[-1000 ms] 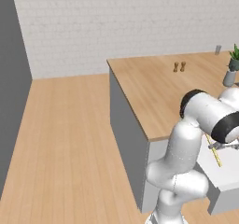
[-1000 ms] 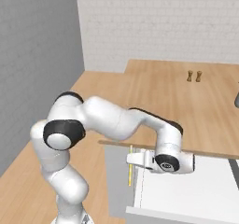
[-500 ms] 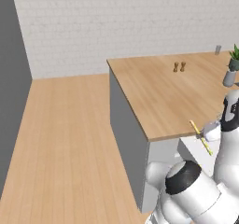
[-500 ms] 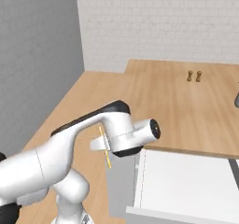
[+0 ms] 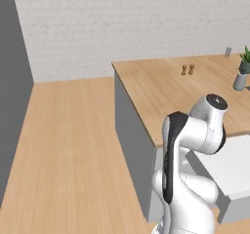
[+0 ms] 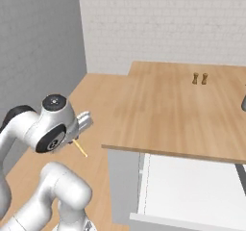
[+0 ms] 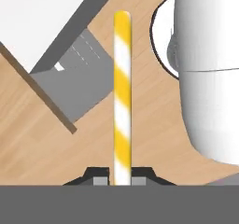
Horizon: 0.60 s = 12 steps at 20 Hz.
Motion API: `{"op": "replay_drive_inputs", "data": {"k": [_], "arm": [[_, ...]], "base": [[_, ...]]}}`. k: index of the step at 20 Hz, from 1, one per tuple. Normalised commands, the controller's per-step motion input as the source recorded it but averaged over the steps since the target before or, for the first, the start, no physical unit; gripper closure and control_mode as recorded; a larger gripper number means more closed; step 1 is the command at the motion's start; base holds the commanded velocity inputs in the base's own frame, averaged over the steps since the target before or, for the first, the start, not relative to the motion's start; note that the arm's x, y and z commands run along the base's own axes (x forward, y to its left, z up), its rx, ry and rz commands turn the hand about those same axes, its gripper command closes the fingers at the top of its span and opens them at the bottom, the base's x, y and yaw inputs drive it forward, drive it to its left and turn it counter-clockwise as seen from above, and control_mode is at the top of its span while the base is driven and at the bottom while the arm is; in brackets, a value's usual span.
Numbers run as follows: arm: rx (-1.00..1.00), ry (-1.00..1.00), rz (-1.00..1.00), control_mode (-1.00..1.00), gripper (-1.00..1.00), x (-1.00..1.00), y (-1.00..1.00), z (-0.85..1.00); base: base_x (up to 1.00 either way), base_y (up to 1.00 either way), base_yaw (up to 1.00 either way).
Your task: Take a straw from the drawer in front and place it inside the glass cup on the dining counter.
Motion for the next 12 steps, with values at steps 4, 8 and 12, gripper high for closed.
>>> {"op": "replay_drive_inputs", "data": {"k": [4,8,12], "arm": [[-0.37,-0.44,0.01,-1.00,1.00,0.25,0.41,-0.42],[0.00,-0.26,0.09,-1.00,1.00,0.43,-0.09,-0.29],[0.00,-0.13,0.12,-1.00,1.00,0.02,-0.07,-0.42]], "base": [[0.00,0.00,0.00],[0.00,0.00,0.00],[0.00,0.00,0.00]]}}
